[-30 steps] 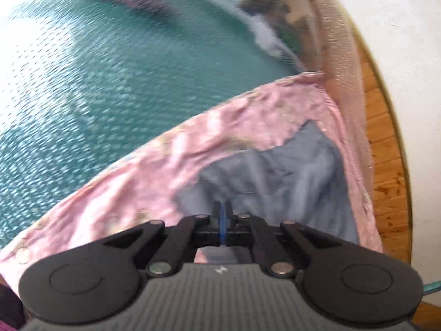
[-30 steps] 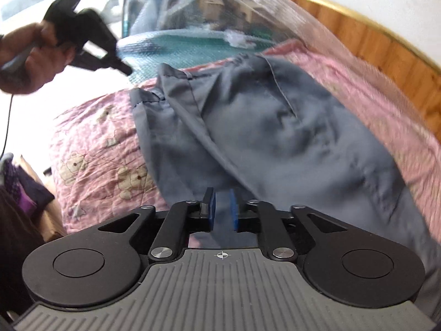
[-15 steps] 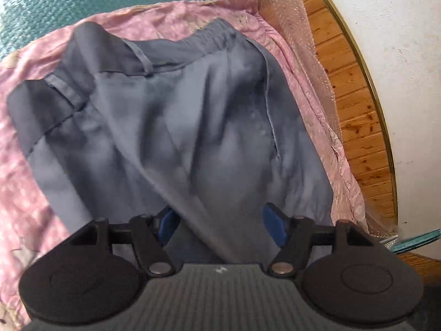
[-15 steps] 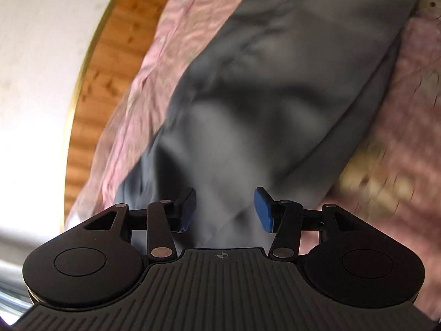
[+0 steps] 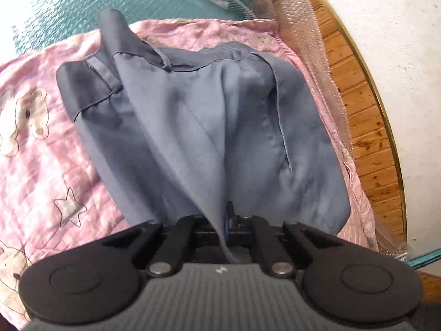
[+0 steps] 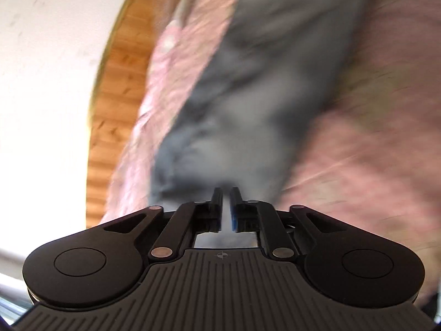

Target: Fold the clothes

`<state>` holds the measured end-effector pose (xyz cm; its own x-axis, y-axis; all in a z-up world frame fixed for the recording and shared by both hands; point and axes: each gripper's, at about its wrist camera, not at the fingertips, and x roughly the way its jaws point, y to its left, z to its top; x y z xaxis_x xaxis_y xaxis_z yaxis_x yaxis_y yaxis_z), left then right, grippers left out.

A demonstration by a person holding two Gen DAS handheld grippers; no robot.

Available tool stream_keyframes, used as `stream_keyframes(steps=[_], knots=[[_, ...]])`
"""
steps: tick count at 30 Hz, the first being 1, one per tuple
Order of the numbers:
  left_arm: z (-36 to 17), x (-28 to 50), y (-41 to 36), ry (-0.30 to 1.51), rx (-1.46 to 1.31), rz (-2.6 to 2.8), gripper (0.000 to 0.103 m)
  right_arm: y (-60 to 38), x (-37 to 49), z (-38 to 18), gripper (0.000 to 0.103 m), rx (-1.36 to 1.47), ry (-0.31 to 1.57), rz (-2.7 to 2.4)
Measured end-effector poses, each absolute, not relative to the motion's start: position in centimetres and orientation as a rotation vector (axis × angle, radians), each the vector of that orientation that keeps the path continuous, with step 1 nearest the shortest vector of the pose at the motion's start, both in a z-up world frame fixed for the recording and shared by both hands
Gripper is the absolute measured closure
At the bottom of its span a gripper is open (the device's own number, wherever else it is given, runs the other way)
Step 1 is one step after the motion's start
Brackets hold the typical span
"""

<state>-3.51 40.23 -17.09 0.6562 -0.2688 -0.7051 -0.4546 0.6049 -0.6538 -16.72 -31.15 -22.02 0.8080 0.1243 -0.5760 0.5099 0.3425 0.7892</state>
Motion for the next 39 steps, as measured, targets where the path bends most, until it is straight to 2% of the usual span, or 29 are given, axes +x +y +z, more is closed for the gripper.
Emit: stream_keyframes(steps=[1,2,3,7,8,10,11,12,13,14,18,23,25,30,35,38,39], knots=[[-17.2,-3.4,40.2,0.874,-0.963,0.139,0.099,-32.5,-17.9,-21.9,0.073,1.188,0.594,-0.34],[-17.0,-3.2,40.1,0.867,-0.969,0.155,0.096,-34.1,-18.8,-21.8,0.052,1.162,0.572,-0.415],[-16.7,-3.2,40.0,0.858,-0.966,0.171,0.09,-35.5,-19.3,-21.8,0.048,1.143,0.556,-0.463],[-15.6,-2.5,39.2,0.812,-0.961,0.208,0.074,-40.3,-18.5,-21.9,0.047,1.117,0.533,-0.481],[-15.4,-2.2,38.9,0.809,-0.956,0.215,0.07,-41.5,-18.4,-21.9,0.048,1.111,0.527,-0.486],[-15.2,-1.7,38.1,0.803,-0.935,0.224,0.07,-43.8,-18.0,-22.0,0.062,1.098,0.515,-0.495],[-15.0,-1.4,37.7,0.802,-0.921,0.226,0.072,-44.8,-17.6,-21.9,0.078,1.09,0.514,-0.484],[-14.8,-1.1,37.3,0.802,-0.907,0.224,0.087,-45.2,-17.0,-21.5,0.093,1.072,0.519,-0.458],[-14.4,-0.9,37.0,0.796,-0.893,0.215,0.095,-45.6,-16.8,-20.8,0.098,1.042,0.519,-0.442],[-14.2,-1.1,36.9,0.788,-0.885,0.211,0.098,-45.8,-16.5,-20.1,0.1,1.016,0.51,-0.422],[-13.7,-3.1,37.1,0.758,-0.886,0.224,0.101,-46.5,-14.0,-16.2,0.103,0.937,0.464,-0.345],[-13.1,-5.5,37.3,0.721,-0.887,0.239,0.101,-47.2,-14.1,-8.6,0.103,0.846,0.295,-0.178],[-13.5,-6.5,37.3,0.727,-0.885,0.254,0.101,-48.5,-13.8,-10.3,0.103,0.836,0.415,-0.228],[-17.4,-7.3,36.2,0.844,-0.864,0.327,0.097,-50.8,-12.0,-20.5,0.103,0.849,0.785,-0.383],[-15.6,-7.2,36.7,0.824,-0.867,0.37,0.087,-51.0,-11.8,-21.6,0.103,0.871,0.793,-0.399],[-15.1,-7.6,38.6,0.775,-0.897,0.405,0.072,-50.6,-11.8,-20.7,0.102,0.811,0.8,-0.425],[-14.9,-7.7,39.2,0.759,-0.907,0.416,0.071,-50.4,-11.8,-20.2,0.095,0.785,0.802,-0.435]])
